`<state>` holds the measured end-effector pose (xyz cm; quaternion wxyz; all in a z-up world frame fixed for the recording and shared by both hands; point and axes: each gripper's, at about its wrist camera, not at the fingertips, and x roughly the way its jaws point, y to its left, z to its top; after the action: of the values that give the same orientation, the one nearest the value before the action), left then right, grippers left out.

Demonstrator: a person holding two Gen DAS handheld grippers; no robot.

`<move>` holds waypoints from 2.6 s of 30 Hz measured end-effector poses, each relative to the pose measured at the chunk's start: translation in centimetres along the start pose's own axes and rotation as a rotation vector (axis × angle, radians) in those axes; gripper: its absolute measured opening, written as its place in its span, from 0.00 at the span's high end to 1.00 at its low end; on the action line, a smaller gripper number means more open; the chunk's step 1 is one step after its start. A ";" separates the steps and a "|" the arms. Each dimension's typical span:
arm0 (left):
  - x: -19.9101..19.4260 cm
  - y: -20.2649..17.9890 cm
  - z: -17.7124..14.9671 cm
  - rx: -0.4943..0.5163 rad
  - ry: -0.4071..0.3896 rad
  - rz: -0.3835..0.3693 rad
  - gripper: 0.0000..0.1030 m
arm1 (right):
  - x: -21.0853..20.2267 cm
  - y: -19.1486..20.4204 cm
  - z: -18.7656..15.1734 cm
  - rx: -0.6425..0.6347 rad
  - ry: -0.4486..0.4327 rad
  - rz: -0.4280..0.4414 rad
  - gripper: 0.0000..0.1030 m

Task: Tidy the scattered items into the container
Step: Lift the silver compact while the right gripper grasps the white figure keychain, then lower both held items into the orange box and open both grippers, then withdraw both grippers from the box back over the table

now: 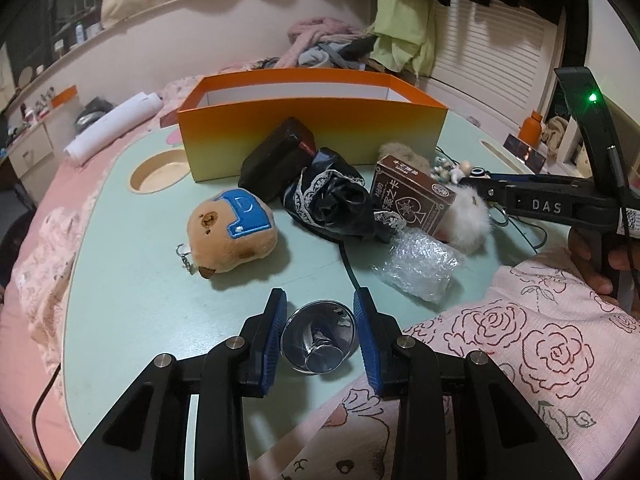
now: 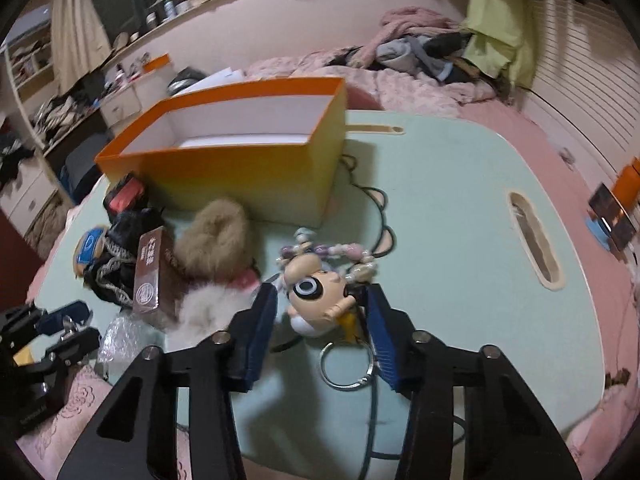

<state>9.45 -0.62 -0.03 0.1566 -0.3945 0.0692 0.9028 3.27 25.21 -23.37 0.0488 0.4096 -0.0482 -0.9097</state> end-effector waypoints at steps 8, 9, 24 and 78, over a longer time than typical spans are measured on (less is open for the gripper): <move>-0.8 -0.1 0.6 0.009 -0.028 0.006 0.68 | -2.3 -0.3 0.1 0.014 -0.083 0.069 0.61; -1.0 -0.1 1.0 0.010 -0.036 0.003 0.68 | -2.6 -0.3 0.5 0.021 -0.091 0.081 0.61; 2.5 5.0 18.0 -0.061 -0.069 -0.028 0.68 | -1.3 0.3 11.7 0.057 -0.115 0.332 0.61; 1.7 1.0 0.6 -0.039 0.086 0.120 0.01 | -1.3 2.4 -3.5 -0.119 0.079 -0.002 0.19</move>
<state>7.64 -1.03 -0.88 0.0912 -0.4312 0.0818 0.8939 6.89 22.83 -24.41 0.0738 0.4417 0.0082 -0.8941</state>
